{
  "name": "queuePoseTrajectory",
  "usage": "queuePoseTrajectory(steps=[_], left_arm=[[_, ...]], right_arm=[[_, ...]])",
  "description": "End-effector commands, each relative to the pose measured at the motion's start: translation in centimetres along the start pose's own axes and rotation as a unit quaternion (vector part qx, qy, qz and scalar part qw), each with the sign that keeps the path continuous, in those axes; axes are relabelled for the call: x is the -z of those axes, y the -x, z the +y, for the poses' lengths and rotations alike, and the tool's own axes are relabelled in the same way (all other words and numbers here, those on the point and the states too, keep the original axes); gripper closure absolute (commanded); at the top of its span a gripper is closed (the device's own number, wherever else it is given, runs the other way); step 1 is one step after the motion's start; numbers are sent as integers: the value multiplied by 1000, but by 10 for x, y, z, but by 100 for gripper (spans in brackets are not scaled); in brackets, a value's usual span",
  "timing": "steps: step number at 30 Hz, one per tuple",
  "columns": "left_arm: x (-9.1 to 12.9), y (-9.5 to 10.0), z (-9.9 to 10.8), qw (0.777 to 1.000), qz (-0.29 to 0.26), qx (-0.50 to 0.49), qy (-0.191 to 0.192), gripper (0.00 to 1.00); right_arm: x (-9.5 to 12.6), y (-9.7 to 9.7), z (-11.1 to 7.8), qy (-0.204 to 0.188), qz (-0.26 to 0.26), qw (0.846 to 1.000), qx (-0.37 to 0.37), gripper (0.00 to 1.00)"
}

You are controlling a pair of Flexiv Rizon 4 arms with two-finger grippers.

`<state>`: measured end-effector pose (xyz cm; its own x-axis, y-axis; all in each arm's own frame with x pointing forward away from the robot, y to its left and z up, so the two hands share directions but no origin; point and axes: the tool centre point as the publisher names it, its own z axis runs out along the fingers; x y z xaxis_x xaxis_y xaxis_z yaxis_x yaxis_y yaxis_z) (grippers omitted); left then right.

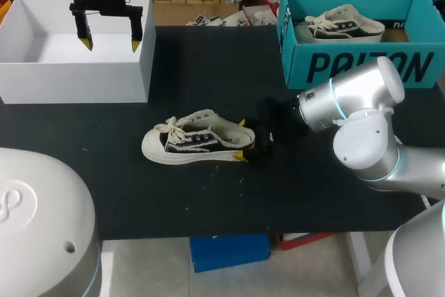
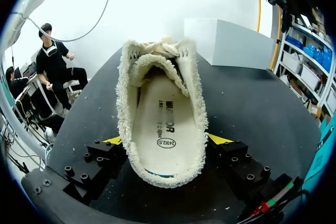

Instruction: Take the shoe out of the shoebox, open the shoe tongue, remove and reinsert the insole, then place the shoe into the shoebox

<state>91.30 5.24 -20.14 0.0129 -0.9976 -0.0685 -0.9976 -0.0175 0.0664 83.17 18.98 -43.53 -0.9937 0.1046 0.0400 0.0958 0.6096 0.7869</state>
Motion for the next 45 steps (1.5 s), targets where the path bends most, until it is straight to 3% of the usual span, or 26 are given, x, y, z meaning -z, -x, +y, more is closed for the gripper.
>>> queuePoseTrajectory(steps=[1, 8, 17, 33, 45], left_arm=[[3, -18, 10, 1000, 2, -5, 4, 0], [-12, -71, 32, 999, -7, -35, 25, 0], [-35, -111, 57, 997, -29, -67, 40, 0], [-82, -160, 94, 991, -82, -82, 61, 0], [-116, -181, 97, 990, -112, -70, 57, 0]], right_arm=[[-6, 0, -2, 0, 0, 1000, 0, 100], [-6, 0, -2, 0, 0, 1000, 0, 100], [-6, 0, -2, 0, 0, 1000, 0, 100], [-6, 0, -2, 0, 0, 1000, 0, 100], [-6, 0, -2, 0, 0, 1000, 0, 100]])
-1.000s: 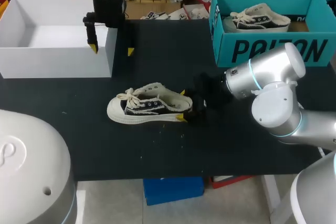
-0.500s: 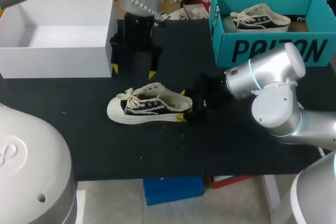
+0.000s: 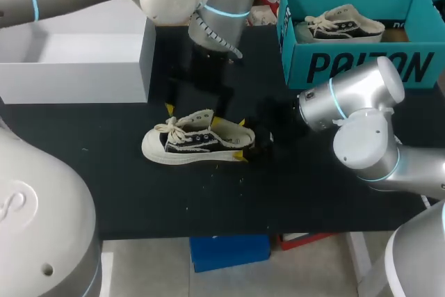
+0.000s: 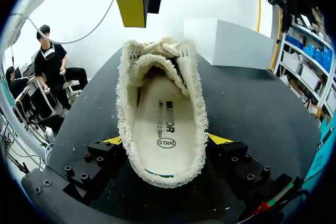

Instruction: Take the shoe out of the shoebox, open the shoe tongue, remove and reinsert the insole, then place the shoe into the shoebox

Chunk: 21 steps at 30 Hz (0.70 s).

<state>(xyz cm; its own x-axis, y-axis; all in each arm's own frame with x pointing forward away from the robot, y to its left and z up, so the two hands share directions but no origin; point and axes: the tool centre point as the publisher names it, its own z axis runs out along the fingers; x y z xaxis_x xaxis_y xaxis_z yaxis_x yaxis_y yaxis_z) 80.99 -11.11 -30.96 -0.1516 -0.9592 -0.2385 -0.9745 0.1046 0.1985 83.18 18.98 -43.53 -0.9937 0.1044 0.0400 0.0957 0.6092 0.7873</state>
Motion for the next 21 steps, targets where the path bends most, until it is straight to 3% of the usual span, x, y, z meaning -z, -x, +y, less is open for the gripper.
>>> queuePoseTrajectory(steps=[1, 10, 21], left_arm=[[-11, -16, -6, 1000, -15, 3, 2, 0], [-26, -33, -13, 1000, -13, 24, -11, 0], [-41, -35, -22, 998, -34, 44, -37, 0]], right_arm=[[-6, 0, -2, -1, -1, 1000, 0, 100], [-6, 0, -2, -1, -1, 1000, 0, 100], [-6, 0, -2, -1, -1, 1000, 0, 100]])
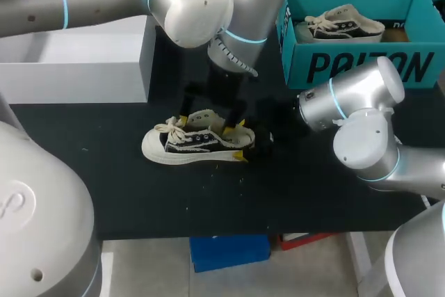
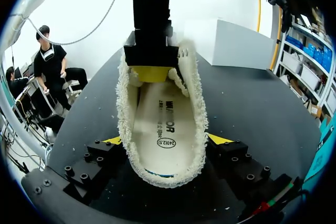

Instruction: Take the shoe out of the shoebox, open the shoe tongue, remove and reinsert the insole, then place the shoe into the shoebox

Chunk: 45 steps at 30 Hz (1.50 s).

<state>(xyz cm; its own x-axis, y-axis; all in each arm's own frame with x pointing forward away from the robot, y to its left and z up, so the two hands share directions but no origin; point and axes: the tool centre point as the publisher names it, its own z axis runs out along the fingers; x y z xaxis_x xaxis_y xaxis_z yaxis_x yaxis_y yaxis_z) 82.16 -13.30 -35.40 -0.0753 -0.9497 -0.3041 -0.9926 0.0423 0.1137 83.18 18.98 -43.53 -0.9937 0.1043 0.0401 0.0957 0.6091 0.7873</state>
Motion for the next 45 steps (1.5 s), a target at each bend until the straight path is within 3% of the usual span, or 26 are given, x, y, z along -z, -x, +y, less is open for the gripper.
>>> queuePoseTrajectory(steps=[1, 17, 19, 22, 24, 33, 45], left_arm=[[-8, -6, 1, 1000, -8, 2, -3, 0], [-21, -2, -3, 999, -39, -3, -3, 0], [-21, -2, -3, 999, -41, -6, -3, 53], [-21, -1, -3, 999, -46, -12, -3, 89], [-22, -1, -2, 998, -54, -11, 2, 100], [-25, 2, -1, 998, -61, -17, 12, 100], [-5, 7, -4, 999, -27, -19, 5, 100]], right_arm=[[-6, 0, -2, -1, -1, 1000, 0, 100], [-6, 0, -2, -1, -1, 1000, 0, 100], [-6, 0, -2, -1, -1, 1000, 0, 100], [-6, 0, -2, -1, -1, 1000, 0, 100], [-6, 0, -2, -1, -1, 1000, 0, 100], [-6, 0, -2, -1, -1, 1000, 0, 100], [-6, 0, -2, -1, -1, 1000, 0, 100]])
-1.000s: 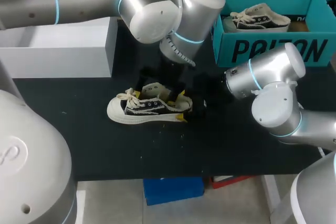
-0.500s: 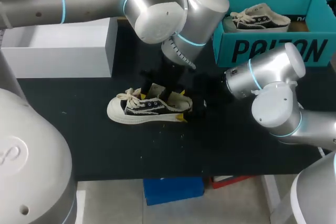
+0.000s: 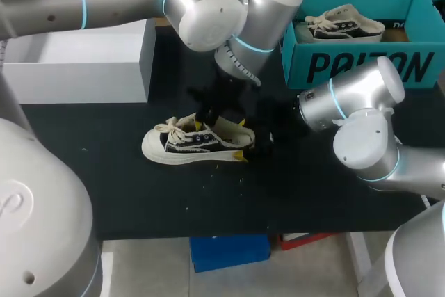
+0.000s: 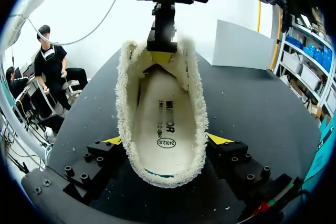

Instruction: Take the shoe out of the shoebox, open the shoe tongue, remove and reinsert the insole, then place the shoe into the shoebox

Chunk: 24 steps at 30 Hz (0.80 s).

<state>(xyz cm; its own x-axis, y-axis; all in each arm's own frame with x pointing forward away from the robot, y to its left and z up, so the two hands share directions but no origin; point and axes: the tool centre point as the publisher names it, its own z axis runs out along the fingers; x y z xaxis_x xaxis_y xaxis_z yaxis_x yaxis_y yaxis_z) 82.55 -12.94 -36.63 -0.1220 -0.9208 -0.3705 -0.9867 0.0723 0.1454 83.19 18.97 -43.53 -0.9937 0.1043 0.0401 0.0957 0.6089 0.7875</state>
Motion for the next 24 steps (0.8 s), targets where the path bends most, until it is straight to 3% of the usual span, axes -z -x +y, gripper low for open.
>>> queuePoseTrajectory(steps=[1, 15, 24], left_arm=[[9, 8, 2, 1000, 14, 1, -6, 100], [38, 32, 1, 996, 82, 10, -35, 100], [36, 53, 3, 992, 113, 12, -48, 100]], right_arm=[[-6, 0, -2, -1, -1, 1000, 0, 100], [-6, 0, -2, -1, -1, 1000, 0, 100], [-6, 0, -2, -1, -1, 1000, 0, 100]])
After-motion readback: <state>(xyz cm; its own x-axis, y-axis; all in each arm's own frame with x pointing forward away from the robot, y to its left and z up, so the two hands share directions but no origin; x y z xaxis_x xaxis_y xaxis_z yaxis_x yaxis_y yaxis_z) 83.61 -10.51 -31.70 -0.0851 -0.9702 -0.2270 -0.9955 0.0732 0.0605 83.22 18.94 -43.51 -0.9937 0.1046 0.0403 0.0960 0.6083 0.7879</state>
